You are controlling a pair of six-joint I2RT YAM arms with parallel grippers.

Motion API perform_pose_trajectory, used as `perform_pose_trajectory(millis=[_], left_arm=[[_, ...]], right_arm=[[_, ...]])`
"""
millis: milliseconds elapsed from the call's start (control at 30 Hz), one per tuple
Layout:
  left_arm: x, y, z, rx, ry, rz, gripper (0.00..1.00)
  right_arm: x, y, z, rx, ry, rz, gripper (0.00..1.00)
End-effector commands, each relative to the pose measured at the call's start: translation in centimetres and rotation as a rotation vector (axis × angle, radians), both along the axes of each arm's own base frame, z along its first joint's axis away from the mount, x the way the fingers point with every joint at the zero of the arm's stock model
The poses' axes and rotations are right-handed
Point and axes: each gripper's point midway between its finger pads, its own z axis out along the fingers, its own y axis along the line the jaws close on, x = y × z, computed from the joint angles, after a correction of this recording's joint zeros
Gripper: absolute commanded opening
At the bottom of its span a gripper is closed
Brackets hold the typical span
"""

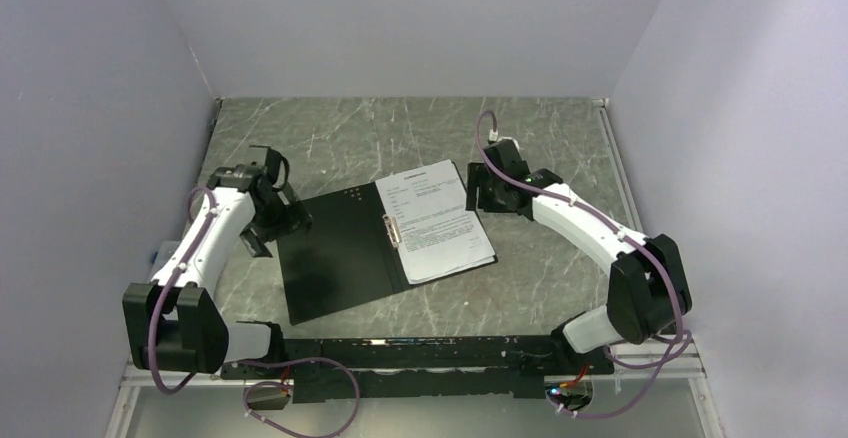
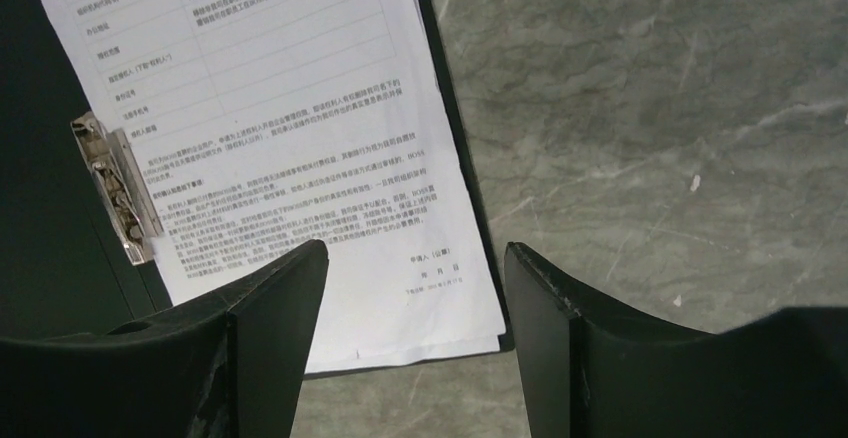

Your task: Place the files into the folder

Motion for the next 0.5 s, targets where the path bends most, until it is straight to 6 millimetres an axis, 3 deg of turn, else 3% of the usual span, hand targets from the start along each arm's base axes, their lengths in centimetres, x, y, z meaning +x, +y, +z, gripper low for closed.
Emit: perform_pose_trajectory(millis=[0,200,467], left_arm=[[0.0,2.4,0.3,-0.018,0.022,0.046,0.93],[0.1,4.5,-1.1,-0.11,0.024,0.156,0.93],[0.8,5.0,-1.4,-0.143,0.014,0.187,0.93]], right_arm=[[1.5,1.0,0.2,0.058,-0.026,0.037,0.7],[0.2,6.2,1.6,0.23,-0.012,0.208,0.7],[-1.3,13.6,1.1,0.154,-0.002,0.342,0.69]])
